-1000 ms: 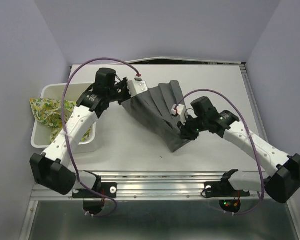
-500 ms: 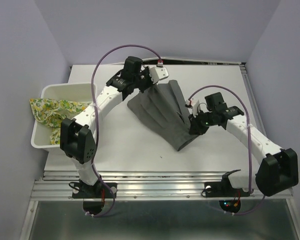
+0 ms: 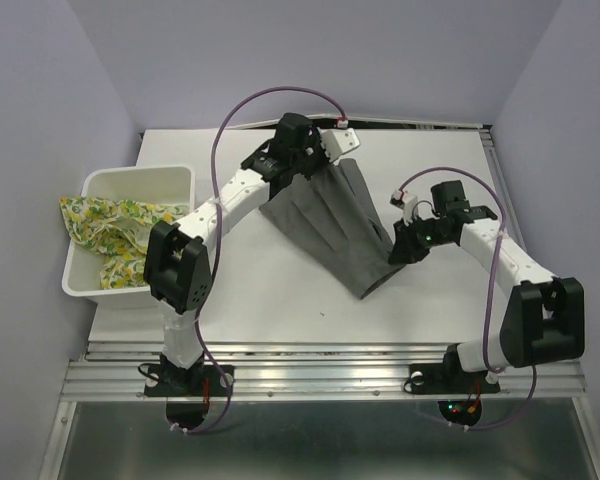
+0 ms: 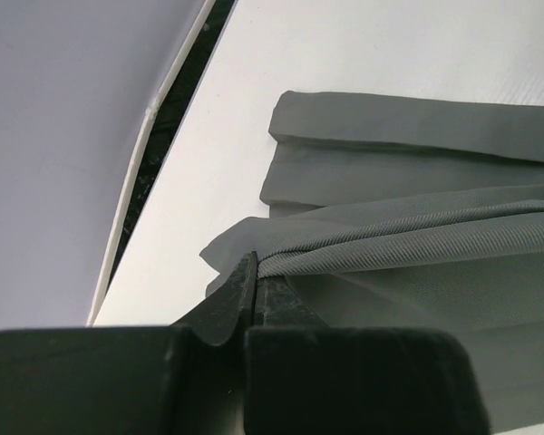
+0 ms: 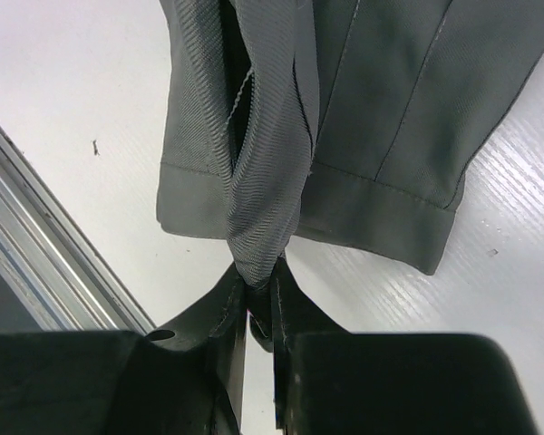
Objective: Fold and stack the skirts
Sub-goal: Fold the skirt
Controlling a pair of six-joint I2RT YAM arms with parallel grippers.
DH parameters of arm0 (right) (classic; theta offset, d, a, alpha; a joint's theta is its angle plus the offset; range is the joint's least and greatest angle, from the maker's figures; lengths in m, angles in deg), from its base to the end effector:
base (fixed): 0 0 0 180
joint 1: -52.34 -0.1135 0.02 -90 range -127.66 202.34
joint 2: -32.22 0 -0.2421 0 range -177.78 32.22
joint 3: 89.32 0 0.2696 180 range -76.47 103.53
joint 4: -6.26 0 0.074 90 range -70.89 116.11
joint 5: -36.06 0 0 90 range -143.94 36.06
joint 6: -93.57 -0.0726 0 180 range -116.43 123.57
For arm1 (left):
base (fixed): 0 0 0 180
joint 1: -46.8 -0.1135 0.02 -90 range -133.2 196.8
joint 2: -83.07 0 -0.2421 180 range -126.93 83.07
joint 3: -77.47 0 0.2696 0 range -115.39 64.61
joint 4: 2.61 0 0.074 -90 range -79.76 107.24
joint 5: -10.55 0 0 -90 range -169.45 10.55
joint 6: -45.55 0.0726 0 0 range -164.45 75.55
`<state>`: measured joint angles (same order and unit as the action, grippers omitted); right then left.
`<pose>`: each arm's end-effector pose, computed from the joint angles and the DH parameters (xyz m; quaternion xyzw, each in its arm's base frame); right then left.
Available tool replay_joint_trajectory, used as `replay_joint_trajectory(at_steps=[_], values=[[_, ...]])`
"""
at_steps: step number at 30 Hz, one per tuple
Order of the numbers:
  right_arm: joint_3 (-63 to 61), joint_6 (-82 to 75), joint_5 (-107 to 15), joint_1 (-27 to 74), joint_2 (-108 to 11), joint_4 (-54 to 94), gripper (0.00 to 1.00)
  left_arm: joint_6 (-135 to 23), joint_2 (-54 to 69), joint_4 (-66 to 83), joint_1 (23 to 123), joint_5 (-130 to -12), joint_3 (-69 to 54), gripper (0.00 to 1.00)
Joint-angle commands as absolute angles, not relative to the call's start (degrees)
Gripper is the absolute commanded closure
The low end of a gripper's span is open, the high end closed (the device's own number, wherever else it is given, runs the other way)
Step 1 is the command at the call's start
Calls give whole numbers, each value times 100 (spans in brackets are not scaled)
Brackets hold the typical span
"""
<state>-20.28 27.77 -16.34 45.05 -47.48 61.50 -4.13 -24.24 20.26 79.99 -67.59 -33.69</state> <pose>0.2874 0.0814 0.1818 -0.3160 0.8728 0.2827 0.2418 0.4087 -0.2852 0.3155 0.5327 0.6130 -0.0481 0.5816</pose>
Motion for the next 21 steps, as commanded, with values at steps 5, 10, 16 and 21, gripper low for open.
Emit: replay_joint_trajectory(at_steps=[5, 10, 16, 21], values=[[-2031, 2950, -1431, 4654, -5338, 6508, 99, -358, -3065, 1068, 8047, -7699, -4296, 100], [-1960, 2932, -1351, 4786, -5558, 6499, 99, -446, -3312, 621, 8064, -7629, -4367, 100], [-1855, 2888, -1334, 4786, -5970, 6534, 99, -402, -3742, -30, 8169, -7453, -4419, 100], [-1767, 2739, -1422, 4786, -6244, 6534, 97, -551, -4524, -451, 8231, -7698, -4806, 91]])
